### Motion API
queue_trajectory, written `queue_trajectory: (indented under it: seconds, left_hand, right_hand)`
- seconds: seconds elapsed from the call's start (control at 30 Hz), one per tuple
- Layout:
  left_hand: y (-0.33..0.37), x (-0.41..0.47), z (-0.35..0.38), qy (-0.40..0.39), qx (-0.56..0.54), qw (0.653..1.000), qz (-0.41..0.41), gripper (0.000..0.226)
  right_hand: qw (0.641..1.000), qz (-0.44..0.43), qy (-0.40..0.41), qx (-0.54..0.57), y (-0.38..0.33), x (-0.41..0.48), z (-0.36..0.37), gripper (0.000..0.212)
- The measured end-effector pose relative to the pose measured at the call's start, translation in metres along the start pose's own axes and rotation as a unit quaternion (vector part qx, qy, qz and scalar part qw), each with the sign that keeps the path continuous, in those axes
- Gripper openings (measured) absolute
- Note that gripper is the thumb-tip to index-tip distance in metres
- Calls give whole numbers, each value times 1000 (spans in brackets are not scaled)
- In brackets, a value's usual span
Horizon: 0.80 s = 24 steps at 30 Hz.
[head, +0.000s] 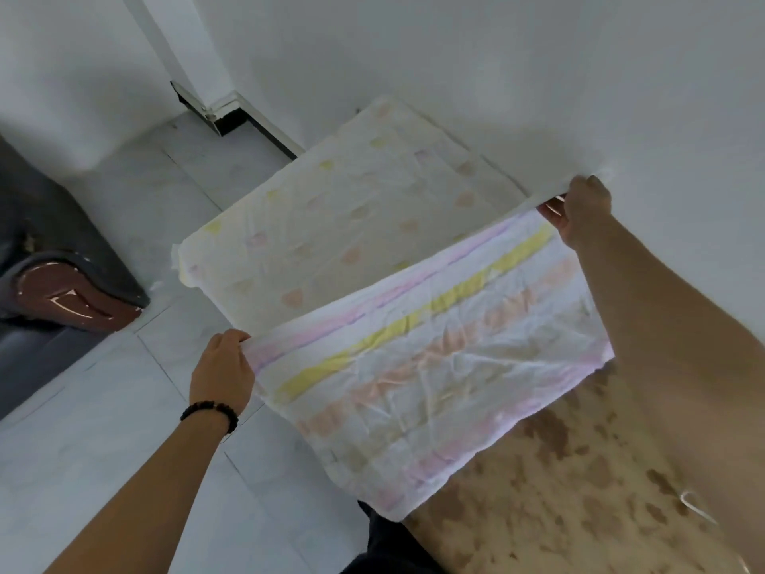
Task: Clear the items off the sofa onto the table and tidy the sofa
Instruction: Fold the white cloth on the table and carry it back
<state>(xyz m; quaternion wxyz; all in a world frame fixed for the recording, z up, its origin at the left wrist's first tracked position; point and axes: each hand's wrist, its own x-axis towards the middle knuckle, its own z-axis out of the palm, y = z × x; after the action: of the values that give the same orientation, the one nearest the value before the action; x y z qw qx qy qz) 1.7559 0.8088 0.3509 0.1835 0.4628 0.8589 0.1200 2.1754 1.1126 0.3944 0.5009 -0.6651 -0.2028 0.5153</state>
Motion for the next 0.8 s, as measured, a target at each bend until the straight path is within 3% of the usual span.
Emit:
queue_trajectory:
  seconds: [0.2, 0.3, 0.43, 0.57, 0.73, 0.8]
  left_hand:
    - [-7, 62, 26, -2, 20, 998, -53, 24]
    - [-13, 76, 39, -28, 33, 996, -79, 27]
    - [-27, 91, 39, -18, 41, 993, -105, 30]
    - [-43, 88, 36, 2, 15, 993, -117, 34]
    - [-38, 49, 52, 74, 22, 996, -34, 47]
    - [-27, 22, 69, 31, 34, 998, 46, 58]
  right_hand:
    - [998, -11, -27, -63, 19, 64, 80, 36]
    - [978, -7, -99, -181, 43, 86, 105, 40]
    - [926, -47, -157, -341, 72, 101, 106, 56]
    - [852, -174, -111, -480, 95, 76, 97, 65]
    - [767, -335, -89, -540, 153, -20, 66, 64]
    - [743, -355, -86, -561, 185, -58, 49, 66]
